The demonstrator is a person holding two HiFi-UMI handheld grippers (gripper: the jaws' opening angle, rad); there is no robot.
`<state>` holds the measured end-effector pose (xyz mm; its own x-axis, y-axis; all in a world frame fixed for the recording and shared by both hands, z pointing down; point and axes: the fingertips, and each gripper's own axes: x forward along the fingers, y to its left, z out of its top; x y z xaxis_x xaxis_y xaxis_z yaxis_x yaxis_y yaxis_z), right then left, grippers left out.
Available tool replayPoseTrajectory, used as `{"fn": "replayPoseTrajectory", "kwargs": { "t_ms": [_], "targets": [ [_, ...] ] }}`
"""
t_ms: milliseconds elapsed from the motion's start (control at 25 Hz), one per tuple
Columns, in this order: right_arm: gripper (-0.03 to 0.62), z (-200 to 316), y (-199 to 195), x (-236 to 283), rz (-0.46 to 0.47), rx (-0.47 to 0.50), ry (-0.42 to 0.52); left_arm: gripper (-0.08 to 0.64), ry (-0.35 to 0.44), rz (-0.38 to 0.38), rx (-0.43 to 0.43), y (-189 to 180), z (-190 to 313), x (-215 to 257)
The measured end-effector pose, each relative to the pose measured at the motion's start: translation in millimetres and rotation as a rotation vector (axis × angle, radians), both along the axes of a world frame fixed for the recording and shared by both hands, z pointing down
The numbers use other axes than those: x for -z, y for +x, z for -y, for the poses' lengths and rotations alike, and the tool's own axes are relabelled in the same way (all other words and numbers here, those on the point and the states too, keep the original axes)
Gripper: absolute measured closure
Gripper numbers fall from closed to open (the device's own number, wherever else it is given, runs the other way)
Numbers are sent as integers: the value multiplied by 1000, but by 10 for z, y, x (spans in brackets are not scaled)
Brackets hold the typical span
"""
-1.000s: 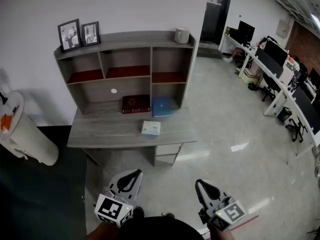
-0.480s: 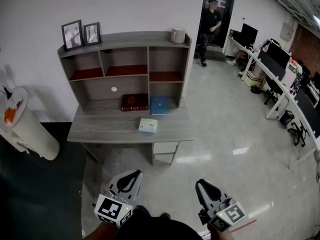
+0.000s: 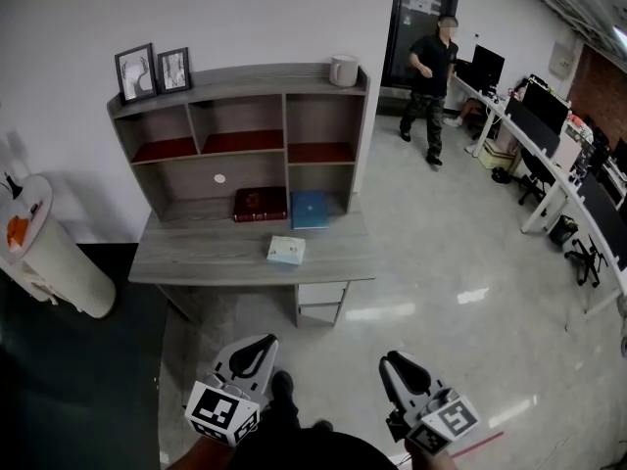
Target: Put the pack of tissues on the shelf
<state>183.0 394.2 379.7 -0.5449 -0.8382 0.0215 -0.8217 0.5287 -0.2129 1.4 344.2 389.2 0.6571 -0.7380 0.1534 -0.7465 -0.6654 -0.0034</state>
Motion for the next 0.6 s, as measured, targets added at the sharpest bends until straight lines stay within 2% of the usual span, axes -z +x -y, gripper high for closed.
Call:
{"fn": "replayPoseTrajectory", "kwargs": {
  "t_ms": [400, 600],
  "targets": [
    [569, 780, -268, 5, -16, 7, -7, 538, 2, -16, -3, -238, 826, -2],
    [569, 1325, -534, 72, -31, 10, -3, 538, 50, 21, 9, -487, 1352, 60]
  ]
}}
